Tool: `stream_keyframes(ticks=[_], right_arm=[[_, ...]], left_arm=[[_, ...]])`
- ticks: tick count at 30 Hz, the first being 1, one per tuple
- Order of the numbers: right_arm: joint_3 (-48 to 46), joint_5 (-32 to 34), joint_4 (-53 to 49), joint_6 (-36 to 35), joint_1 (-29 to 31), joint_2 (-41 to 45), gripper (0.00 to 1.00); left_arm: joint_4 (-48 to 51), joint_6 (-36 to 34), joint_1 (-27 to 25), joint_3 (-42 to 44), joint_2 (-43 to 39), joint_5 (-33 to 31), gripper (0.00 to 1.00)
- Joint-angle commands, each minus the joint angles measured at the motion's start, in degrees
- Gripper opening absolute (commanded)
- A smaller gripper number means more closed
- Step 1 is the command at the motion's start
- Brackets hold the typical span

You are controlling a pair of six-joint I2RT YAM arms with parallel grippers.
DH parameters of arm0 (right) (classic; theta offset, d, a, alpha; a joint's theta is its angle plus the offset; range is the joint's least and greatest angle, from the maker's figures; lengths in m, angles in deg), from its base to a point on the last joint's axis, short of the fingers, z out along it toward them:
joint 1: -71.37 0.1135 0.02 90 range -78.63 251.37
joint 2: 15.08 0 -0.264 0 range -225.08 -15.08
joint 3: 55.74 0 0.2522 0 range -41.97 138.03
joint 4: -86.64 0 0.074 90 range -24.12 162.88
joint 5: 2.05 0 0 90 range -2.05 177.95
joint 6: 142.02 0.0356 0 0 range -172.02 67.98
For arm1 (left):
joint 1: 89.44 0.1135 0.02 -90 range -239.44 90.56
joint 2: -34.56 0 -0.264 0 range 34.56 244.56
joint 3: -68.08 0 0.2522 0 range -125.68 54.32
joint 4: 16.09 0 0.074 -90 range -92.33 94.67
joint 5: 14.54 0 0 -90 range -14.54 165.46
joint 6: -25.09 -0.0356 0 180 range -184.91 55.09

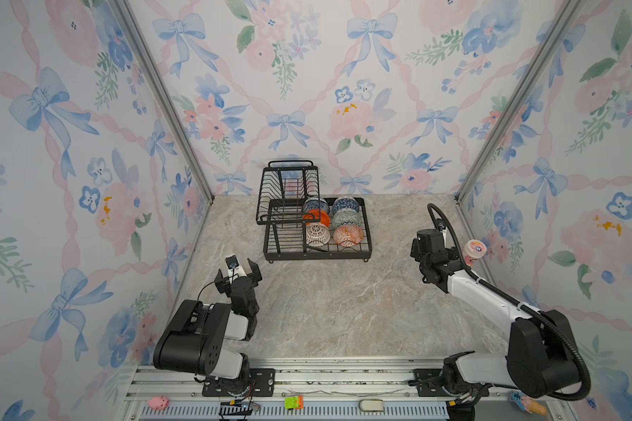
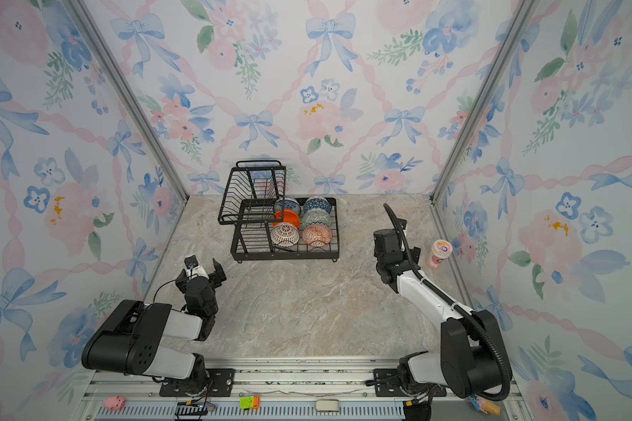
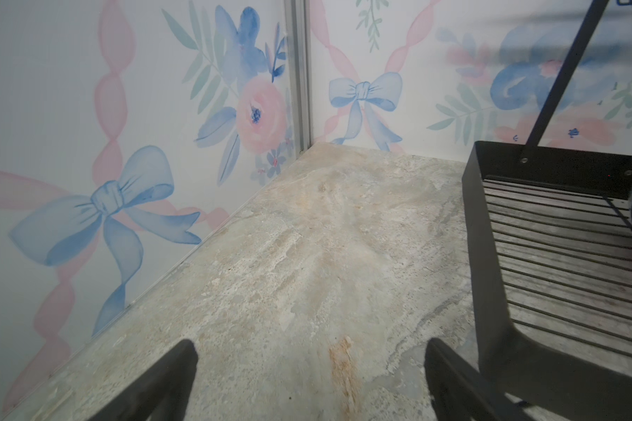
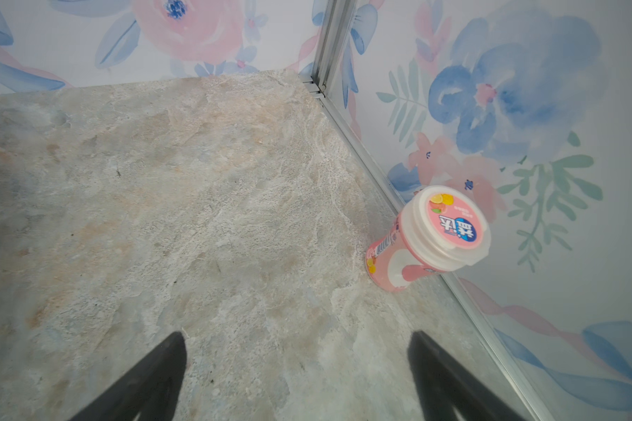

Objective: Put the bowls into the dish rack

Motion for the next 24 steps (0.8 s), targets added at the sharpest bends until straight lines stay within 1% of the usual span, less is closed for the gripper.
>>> stream_keyframes(ticks=[1,3,4,5,6,7,10,12,15,17,19,20,22,24], right_arm=[[-1.2,2.9,4.9,-4.4,-0.7,-1.8,0.97],[-2.9,4.3,9.6,-6.9,-0.9,-2.3,0.97],[-4.0,4.5,12.0,-7.5,-1.1,-2.3,0.97],[-5.1,4.6,14.6,-8.2,-1.3,-2.5,0.97],[-6.5,4.5,17.4,-9.1,-1.2,-2.8,0.97],[-8.0,4.3,21.4,-10.4,-1.2,-3.3,0.97],[-11.2,4.9,31.1,-14.5,-1.1,-6.1,0.97],[-12.4,5.7,36.1,-15.7,-1.1,-8.1,0.97],[-13.8,5.1,42.8,-16.6,-1.8,-11.7,0.97],[-13.0,4.4,40.9,-16.3,-1.9,-11.6,0.97],[-13.1,3.7,41.2,-16.2,-2.2,-11.7,0.97],[-13.1,3.0,40.7,-15.9,-2.5,-11.5,0.98],[-13.3,-0.4,40.1,-15.1,-3.8,-10.9,0.97],[-14.7,-6.2,40.3,-13.9,-6.0,-9.6,0.97]], left_arm=[[-4.6,-3.4,0.3,-0.7,0.5,6.5,0.98],[-4.0,-4.9,0.3,-2.0,2.4,10.7,0.98],[-3.6,-5.3,0.3,-2.7,4.9,12.4,0.98],[-8.8,-7.0,0.2,-3.3,8.3,11.5,0.98],[-6.9,-7.0,-0.2,-3.7,7.5,11.4,0.98],[-1.8,-5.8,-0.1,-4.3,5.5,11.5,0.98],[-2.7,-5.6,0.7,-5.3,7.2,12.3,0.98],[-1.8,-5.3,0.9,-5.3,6.7,12.6,0.98],[-1.6,-5.2,1.2,-5.5,6.8,13.1,0.98],[-1.6,-5.1,1.3,-5.4,6.8,13.2,0.98],[-1.6,-5.1,1.3,-5.5,6.7,13.4,0.98],[-1.6,-5.1,1.3,-5.5,6.7,13.4,0.98],[-1.6,-5.1,1.3,-5.4,6.7,13.5,0.98],[-1.6,-5.1,1.3,-5.4,6.7,13.5,0.98]])
